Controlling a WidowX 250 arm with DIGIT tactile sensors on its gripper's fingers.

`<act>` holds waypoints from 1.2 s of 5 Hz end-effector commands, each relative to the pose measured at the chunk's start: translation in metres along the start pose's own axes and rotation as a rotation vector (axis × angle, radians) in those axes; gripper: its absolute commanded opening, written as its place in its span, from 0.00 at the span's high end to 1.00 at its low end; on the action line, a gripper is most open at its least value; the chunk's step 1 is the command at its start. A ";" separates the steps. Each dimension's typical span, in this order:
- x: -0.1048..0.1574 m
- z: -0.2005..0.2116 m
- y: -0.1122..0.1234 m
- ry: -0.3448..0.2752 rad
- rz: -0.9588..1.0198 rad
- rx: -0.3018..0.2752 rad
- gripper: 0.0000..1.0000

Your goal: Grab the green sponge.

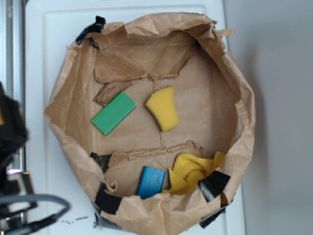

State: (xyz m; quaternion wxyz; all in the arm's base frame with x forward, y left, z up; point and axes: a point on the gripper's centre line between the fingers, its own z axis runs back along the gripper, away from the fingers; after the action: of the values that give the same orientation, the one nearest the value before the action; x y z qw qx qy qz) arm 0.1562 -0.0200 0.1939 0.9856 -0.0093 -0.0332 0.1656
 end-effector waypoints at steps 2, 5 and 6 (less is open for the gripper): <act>0.109 -0.020 -0.006 -0.097 0.519 0.080 0.00; 0.109 -0.020 -0.006 -0.097 0.519 0.080 0.00; 0.114 -0.040 0.010 -0.128 0.687 -0.019 0.00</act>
State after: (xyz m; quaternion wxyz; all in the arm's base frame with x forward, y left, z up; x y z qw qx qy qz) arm 0.2647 0.0141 0.1451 0.8752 -0.0045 -0.0688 0.4788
